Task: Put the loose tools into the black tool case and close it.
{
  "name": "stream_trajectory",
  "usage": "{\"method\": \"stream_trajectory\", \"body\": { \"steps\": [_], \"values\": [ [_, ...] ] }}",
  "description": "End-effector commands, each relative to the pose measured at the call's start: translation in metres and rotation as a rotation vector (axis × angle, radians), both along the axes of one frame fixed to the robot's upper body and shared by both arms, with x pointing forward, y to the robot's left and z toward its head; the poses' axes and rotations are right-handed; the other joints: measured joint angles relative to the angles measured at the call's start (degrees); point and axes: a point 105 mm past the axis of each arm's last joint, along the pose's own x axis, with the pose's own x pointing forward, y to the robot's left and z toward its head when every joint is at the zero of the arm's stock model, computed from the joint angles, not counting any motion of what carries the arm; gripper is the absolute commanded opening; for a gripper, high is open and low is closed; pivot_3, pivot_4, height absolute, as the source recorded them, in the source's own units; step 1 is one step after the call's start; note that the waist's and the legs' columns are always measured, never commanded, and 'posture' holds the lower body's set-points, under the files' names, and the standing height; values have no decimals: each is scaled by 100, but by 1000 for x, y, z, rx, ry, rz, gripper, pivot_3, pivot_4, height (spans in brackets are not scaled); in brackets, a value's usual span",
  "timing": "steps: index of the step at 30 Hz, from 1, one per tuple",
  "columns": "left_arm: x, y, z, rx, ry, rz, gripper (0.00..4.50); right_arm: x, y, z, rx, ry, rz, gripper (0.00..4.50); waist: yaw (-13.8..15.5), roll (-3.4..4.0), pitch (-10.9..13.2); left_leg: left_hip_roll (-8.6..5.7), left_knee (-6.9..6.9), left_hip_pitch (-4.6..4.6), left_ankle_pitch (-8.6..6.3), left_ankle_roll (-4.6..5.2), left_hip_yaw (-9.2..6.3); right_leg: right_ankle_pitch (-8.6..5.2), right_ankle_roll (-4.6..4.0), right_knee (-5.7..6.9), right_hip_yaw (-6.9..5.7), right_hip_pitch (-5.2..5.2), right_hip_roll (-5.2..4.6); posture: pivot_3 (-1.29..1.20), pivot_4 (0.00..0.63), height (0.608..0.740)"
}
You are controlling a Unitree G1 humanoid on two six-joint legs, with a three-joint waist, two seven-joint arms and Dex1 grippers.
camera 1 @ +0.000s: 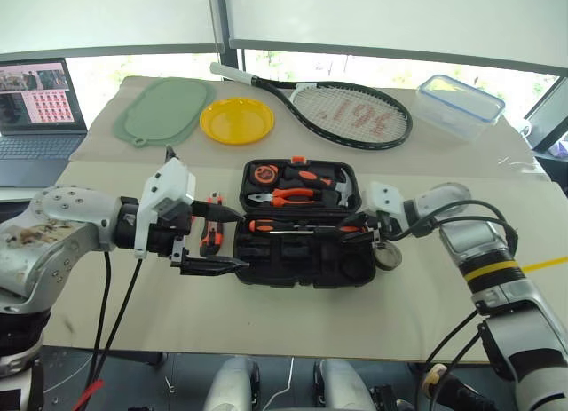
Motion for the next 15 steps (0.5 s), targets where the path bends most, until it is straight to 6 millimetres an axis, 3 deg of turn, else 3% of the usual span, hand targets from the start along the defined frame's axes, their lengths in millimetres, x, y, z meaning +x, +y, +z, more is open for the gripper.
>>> {"method": "stream_trajectory", "body": {
  "steps": [1, 5, 6, 7, 13, 15],
  "values": [
    [0, -2, 7, 5, -40, -13, 4500, -1, 0, 8, -9, -41, 20, 1081, -1, 0, 0, 0, 0, 0, 0, 0, 0, 0, 0, 0, 0, 0, 0, 0, 150, 738],
    [2, -3, 7, 4, -45, -14, 4500, -4, -1, 7, -8, -26, 13, 1081, 1, 0, 0, 0, 0, 0, 0, 0, 0, 0, 0, 0, -1, 0, 0, 0, 150, 738],
    [3, -3, 7, 3, -46, -15, 4500, -4, 0, 8, -1, -24, 11, 2096, 0, 0, 0, 0, 0, 0, 0, 0, 0, 0, 0, 0, -1, 0, 0, 0, 150, 738],
    [4, -3, 7, 3, -47, -15, 4500, -5, 1, 10, 6, -28, 13, 2199, -1, 0, 0, 0, 0, 0, 0, 0, 0, 0, 0, 0, -1, 1, 0, 0, 150, 738],
    [6, -3, 7, 1, -51, -16, 4500, -7, 12, 39, 129, -33, 2, 4322, -5, 0, 0, 0, -2, 0, 0, -1, 0, 0, 0, 0, 0, 0, 0, 0, 150, 738],
    [7, -3, 7, 1, -53, -16, 4500, -9, 17, 46, 174, -23, -6, 4446, -4, 0, 0, 1, -1, 0, 0, -1, 0, 0, 0, 1, 0, -1, 0, 0, 150, 738]
  ]
}}
